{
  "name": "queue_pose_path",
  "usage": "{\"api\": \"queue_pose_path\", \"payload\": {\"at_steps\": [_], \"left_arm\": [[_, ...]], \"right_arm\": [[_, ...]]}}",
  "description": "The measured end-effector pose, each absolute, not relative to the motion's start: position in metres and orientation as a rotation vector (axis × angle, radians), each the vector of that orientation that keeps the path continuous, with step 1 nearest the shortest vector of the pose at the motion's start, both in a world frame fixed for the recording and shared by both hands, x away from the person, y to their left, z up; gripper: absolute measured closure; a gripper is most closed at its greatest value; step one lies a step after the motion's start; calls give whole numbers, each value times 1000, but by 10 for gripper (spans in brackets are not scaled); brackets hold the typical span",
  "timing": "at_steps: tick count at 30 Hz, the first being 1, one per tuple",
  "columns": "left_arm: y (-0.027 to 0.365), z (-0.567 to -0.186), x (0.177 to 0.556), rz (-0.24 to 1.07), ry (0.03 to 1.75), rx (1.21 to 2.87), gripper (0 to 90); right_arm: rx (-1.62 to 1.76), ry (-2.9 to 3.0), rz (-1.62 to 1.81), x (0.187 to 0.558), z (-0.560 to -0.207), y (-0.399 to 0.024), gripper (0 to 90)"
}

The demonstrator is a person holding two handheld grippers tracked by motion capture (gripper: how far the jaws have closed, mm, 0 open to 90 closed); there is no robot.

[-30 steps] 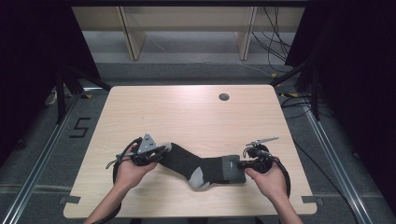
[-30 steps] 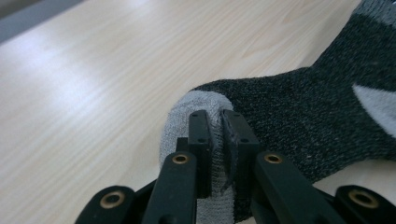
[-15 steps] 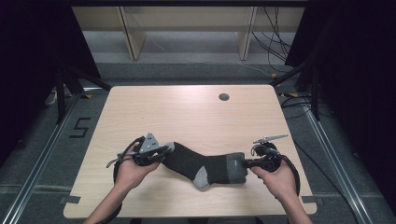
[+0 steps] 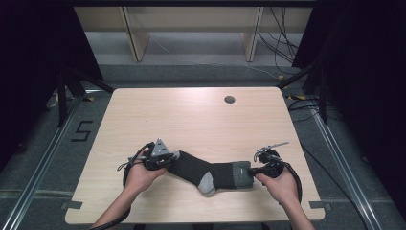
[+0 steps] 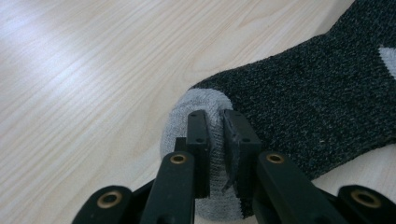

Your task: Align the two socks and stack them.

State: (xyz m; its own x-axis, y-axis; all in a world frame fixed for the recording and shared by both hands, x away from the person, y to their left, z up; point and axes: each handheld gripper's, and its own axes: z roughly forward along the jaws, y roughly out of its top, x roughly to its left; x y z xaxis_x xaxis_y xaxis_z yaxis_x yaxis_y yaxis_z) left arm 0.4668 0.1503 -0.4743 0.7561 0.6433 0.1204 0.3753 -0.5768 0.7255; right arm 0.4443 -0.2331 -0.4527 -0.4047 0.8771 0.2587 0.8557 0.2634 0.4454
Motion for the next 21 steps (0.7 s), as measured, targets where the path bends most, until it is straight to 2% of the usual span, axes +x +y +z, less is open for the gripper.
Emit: {"api": "queue_pose_path", "payload": {"at_steps": [1, 2, 3, 4, 5, 7, 9, 10, 14, 21], "left_arm": [[150, -473, 465, 487, 767, 2240, 795], [150, -469, 463, 495, 768, 2222, 727], [150, -469, 463, 495, 768, 2222, 655], [151, -460, 458, 522, 759, 2148, 591], [151, -460, 458, 522, 759, 2148, 579], [151, -448, 451, 547, 738, 2124, 603], [150, -440, 445, 588, 682, 2143, 619], [146, -441, 442, 570, 642, 2182, 647], [139, -454, 443, 528, 639, 2212, 677], [133, -480, 453, 474, 647, 2297, 670]], "right_arm": [[1681, 2467, 816, 445, -454, -233, 773], [1678, 2438, 804, 445, -452, -234, 693], [1678, 2438, 804, 445, -452, -234, 693], [1652, 2400, 802, 443, -447, -236, 604], [1652, 2400, 802, 443, -447, -236, 604], [1625, 2381, 856, 438, -437, -237, 608], [1618, 2357, 872, 432, -428, -236, 679], [1580, 2396, 889, 427, -424, -234, 759], [1557, 2435, 853, 423, -431, -228, 821], [1583, 2458, 793, 423, -450, -224, 825]]}}
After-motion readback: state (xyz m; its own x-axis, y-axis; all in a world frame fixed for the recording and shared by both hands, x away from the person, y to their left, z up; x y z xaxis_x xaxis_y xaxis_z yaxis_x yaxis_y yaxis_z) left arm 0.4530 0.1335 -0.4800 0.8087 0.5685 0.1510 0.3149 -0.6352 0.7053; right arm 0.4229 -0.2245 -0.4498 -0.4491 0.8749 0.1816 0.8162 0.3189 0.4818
